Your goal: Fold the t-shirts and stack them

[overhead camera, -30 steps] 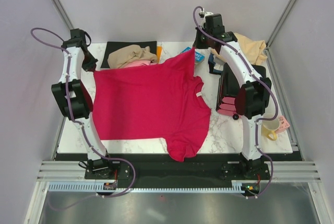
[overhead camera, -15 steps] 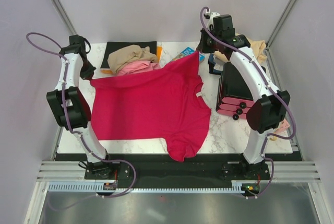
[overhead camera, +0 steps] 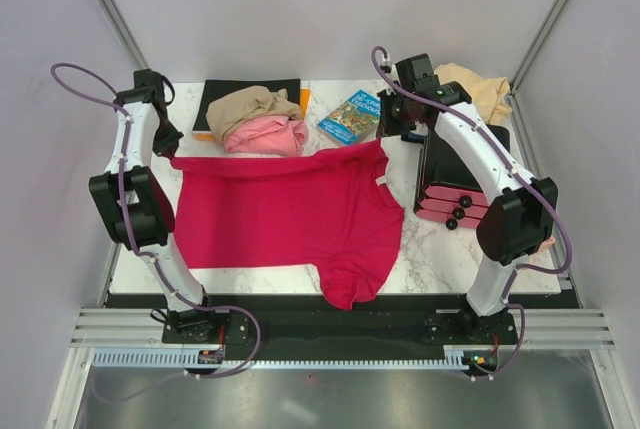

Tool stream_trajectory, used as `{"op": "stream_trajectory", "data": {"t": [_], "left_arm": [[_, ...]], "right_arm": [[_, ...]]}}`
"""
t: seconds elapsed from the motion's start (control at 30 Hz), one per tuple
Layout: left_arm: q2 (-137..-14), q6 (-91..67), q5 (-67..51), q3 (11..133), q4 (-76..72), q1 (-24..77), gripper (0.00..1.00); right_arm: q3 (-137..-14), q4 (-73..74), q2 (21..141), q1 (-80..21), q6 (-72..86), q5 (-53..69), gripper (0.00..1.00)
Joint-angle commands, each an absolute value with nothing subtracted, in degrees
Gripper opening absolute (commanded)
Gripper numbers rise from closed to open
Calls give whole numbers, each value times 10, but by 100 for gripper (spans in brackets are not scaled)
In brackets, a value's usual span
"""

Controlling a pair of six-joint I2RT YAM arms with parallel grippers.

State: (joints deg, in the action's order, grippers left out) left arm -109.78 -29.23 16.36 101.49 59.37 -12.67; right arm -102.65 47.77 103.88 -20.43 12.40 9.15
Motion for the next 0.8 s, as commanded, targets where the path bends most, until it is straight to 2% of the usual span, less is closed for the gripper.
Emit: {"op": "stream_trajectory", "data": {"t": [0.0, 0.2, 0.77], "left_arm": [[-1087, -289, 180, 1006, 620, -123, 2], [-1090, -284, 186, 970, 635, -109, 2], [-1173, -304, 213, 1005, 708, -103, 2]], "right_arm": [[-1027, 510, 1017, -213, 140, 81, 0], [-1018, 534, 1012, -218, 158, 75, 0], [-975, 604, 1038, -258, 187, 56, 0]]}}
